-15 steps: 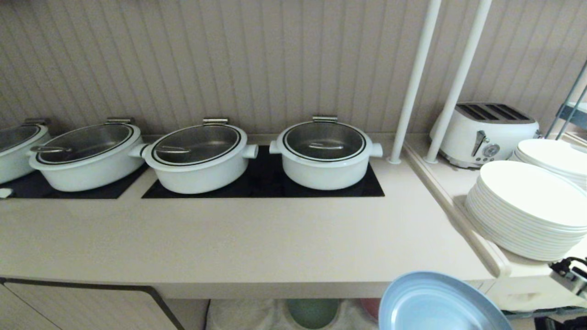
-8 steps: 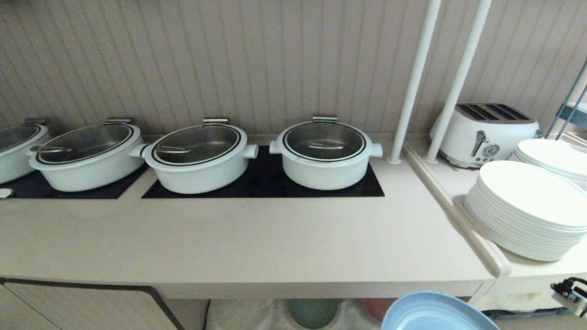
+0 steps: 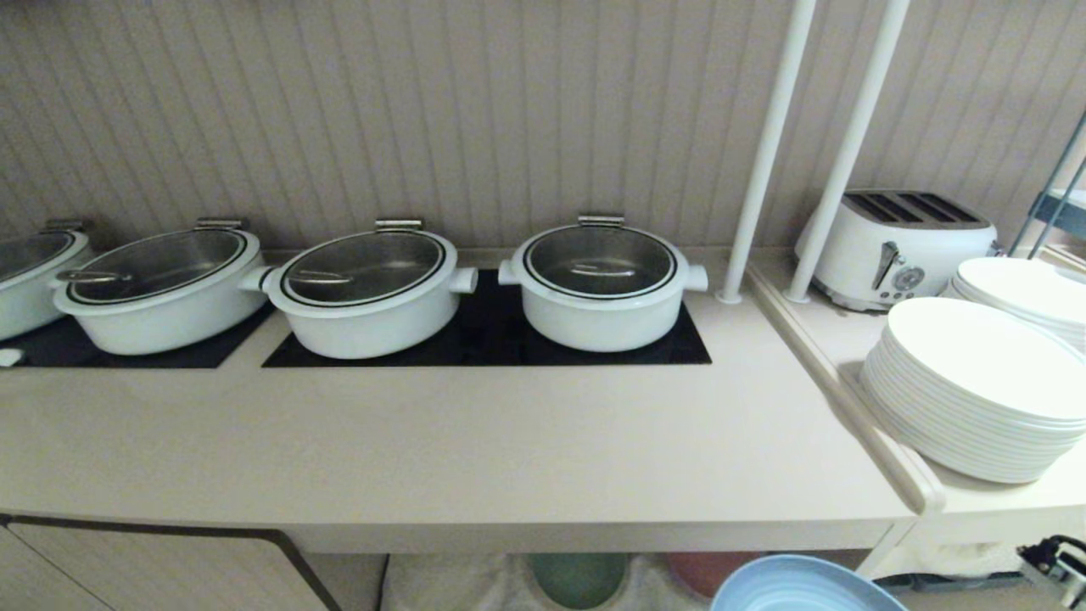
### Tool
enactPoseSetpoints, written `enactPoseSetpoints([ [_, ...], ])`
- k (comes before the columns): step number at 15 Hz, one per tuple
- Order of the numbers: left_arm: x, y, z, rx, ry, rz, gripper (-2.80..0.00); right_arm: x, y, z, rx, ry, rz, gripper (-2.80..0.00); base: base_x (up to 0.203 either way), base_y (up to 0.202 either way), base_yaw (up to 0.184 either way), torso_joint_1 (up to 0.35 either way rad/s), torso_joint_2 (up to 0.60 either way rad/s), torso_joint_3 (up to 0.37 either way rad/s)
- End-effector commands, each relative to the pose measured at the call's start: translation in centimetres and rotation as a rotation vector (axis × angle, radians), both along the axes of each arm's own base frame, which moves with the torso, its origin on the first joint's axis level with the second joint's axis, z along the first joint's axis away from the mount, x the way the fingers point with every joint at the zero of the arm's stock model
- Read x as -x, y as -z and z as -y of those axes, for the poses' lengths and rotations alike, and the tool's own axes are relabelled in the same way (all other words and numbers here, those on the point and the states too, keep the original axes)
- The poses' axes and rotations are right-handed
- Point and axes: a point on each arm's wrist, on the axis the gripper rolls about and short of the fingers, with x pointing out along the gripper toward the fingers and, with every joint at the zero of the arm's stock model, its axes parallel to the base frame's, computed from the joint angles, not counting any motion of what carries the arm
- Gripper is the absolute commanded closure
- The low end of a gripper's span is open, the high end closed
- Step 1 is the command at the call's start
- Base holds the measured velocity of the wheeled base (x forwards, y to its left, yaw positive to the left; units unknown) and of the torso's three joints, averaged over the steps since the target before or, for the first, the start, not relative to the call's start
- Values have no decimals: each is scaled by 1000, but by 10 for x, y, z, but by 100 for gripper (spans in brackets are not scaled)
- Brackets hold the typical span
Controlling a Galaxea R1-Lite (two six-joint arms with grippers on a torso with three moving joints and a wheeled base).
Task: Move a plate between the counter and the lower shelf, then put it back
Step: Put the plate in the cupboard
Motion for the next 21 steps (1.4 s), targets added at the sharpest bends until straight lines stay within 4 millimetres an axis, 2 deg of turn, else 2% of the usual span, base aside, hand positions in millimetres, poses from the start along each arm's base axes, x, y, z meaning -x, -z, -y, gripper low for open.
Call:
enactPoseSetpoints([
  [1,0,0,0,1,-1,1,0,2,3,0,-1,2,-16,0,0,0,0,0,0,0],
  [8,0,0,0,1,-1,1,0,8,13,1,-19,-9,-29,0,0,0,0,0,0,0],
  [21,0,0,0,0,-1,1,0,11,15,1,-17,-9,-39,0,0,0,0,0,0,0],
])
